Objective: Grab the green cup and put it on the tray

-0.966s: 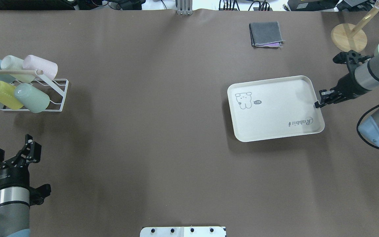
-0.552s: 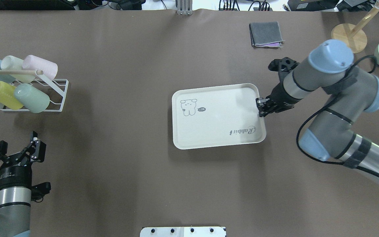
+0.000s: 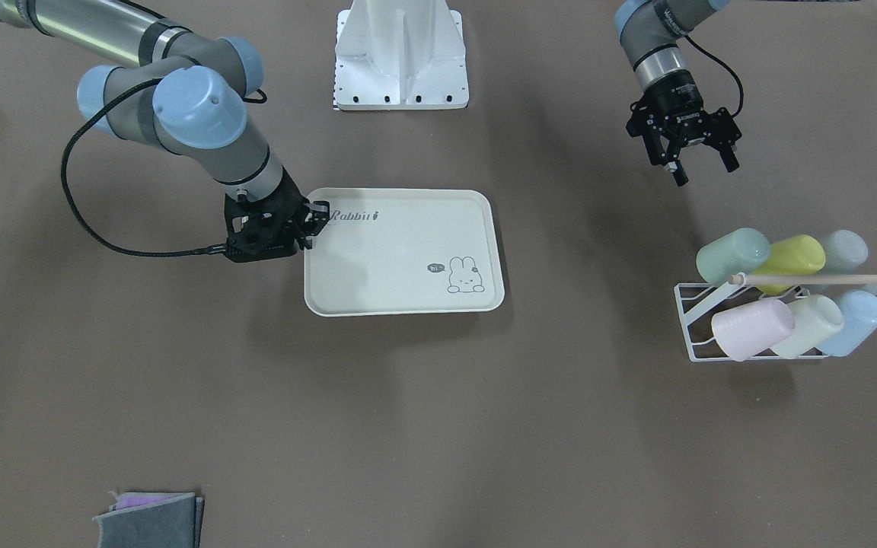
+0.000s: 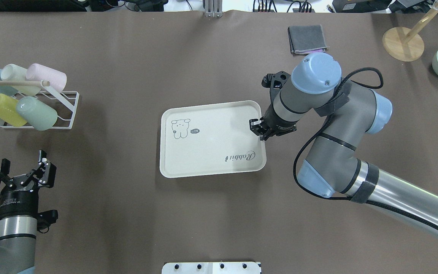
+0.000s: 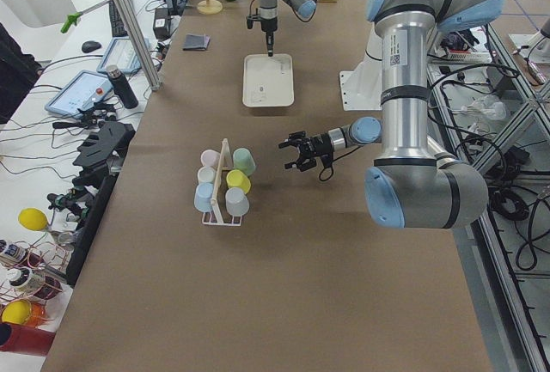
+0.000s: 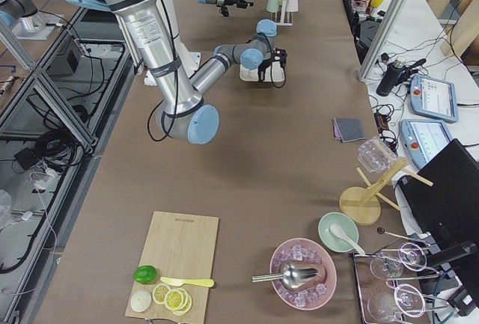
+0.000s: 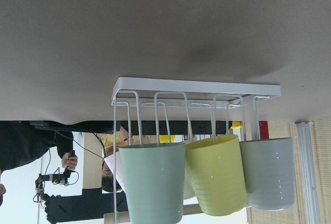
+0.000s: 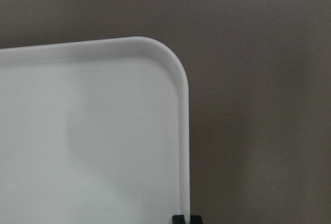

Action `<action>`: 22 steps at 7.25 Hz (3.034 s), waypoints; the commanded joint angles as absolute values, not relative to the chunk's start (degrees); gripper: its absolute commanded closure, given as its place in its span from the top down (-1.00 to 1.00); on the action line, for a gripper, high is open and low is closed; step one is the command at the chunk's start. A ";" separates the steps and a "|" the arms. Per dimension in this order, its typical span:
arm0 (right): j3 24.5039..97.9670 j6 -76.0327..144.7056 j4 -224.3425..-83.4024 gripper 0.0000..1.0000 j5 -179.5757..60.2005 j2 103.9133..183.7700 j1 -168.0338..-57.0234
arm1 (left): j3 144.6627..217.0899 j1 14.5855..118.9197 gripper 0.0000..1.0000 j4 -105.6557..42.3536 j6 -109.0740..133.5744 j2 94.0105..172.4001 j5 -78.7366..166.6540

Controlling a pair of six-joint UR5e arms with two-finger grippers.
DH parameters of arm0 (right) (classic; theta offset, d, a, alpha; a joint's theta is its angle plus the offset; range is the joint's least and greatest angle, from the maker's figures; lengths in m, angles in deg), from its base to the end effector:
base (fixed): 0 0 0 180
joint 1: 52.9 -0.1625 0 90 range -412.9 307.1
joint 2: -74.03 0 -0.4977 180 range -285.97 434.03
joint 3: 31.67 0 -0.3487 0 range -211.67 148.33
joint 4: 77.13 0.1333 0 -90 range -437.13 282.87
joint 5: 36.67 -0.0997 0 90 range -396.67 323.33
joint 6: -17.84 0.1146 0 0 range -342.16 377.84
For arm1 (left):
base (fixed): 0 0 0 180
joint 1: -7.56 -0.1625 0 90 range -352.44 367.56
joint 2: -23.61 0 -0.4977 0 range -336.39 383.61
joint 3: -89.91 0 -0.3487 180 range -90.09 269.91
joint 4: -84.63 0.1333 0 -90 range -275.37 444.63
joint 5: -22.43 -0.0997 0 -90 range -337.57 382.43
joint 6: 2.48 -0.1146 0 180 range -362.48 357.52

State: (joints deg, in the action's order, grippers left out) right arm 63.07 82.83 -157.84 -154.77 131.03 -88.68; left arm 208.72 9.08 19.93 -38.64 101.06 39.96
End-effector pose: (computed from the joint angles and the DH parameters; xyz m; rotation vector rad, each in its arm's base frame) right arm -0.5124 -0.4670 0.3624 0.0079 -0.9257 -0.0269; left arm 0.3131 -0.2510 0.6004 0.5297 -1.4550 1.9169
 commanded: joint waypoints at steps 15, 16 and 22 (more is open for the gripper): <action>65.62 17.69 -156.23 1.00 -171.38 163.28 -132.03 | 196.87 19.42 0.96 19.50 -38.34 110.10 32.27; 65.80 11.22 -156.23 1.00 -171.84 168.64 -136.52 | 196.70 19.68 0.96 19.41 -38.25 110.18 32.27; 71.86 10.45 -172.66 1.00 -164.85 175.55 -147.20 | 193.89 20.48 0.96 19.24 -38.25 112.03 32.45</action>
State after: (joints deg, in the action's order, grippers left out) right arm 71.83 10.40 -171.84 -168.77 175.96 -146.89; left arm 194.49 20.30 19.27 -38.31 111.69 32.44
